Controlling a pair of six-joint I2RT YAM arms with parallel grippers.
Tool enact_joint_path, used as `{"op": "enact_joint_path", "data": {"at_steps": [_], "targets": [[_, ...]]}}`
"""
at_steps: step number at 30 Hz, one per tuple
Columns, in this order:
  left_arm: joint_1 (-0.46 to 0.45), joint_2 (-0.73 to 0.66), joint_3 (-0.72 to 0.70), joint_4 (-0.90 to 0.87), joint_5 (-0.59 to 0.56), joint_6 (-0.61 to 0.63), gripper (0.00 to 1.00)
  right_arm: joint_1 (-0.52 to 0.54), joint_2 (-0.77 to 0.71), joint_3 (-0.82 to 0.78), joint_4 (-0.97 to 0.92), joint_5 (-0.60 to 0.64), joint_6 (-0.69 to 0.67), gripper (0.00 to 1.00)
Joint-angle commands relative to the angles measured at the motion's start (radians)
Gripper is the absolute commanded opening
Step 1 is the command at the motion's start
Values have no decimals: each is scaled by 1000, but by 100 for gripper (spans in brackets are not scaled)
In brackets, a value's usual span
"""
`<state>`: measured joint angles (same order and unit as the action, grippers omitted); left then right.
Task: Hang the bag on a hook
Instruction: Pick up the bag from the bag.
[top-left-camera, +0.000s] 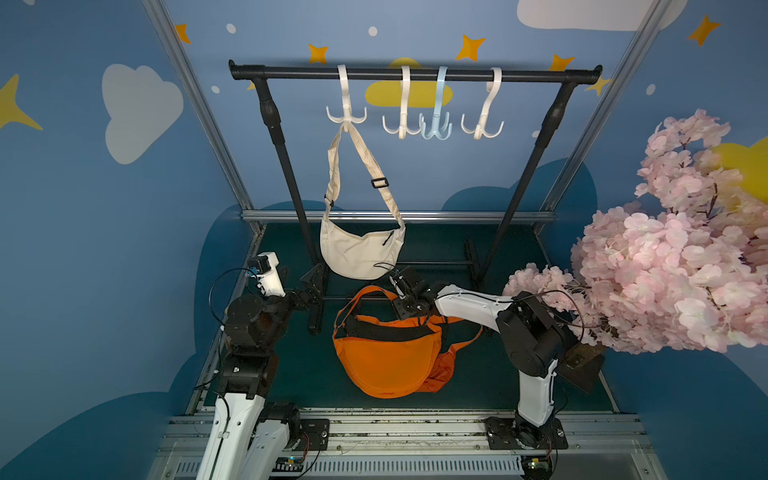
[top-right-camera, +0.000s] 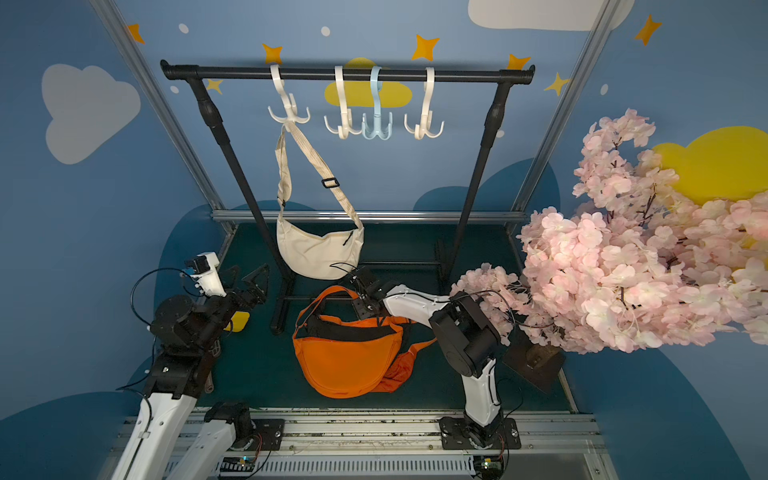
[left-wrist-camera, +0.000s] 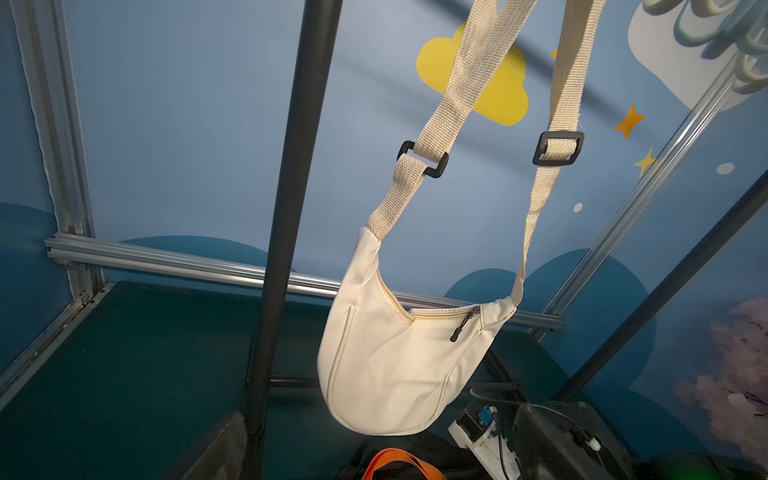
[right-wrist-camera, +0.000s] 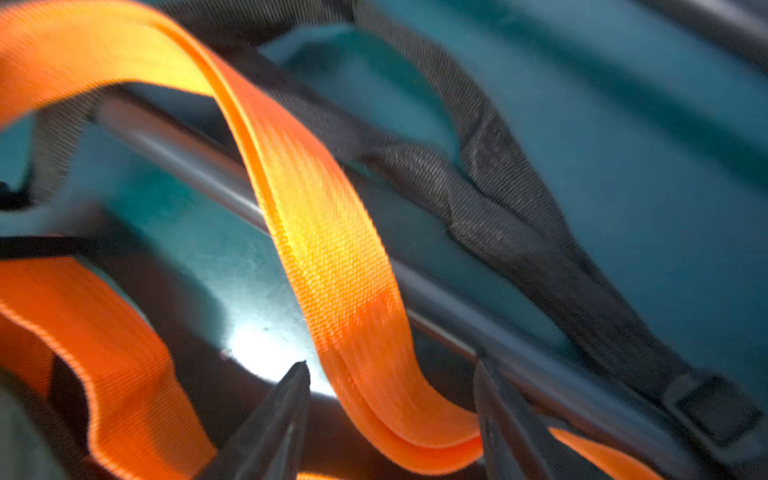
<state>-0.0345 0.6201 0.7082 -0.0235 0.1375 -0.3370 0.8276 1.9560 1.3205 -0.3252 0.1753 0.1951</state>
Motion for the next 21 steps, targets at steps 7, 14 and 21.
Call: {"op": "enact_joint_path", "data": {"at_steps": [7,14,21], "targets": [[2,-7,-24,-12,1,6,100,-6,60,39,-34,6,9,24],[2,14,-45,-7,35,6,100,-36,-31,37,-43,5,-23,0],[-51,119,-51,50,190,41,96,-38,-197,63,-71,47,-97,0]]}}
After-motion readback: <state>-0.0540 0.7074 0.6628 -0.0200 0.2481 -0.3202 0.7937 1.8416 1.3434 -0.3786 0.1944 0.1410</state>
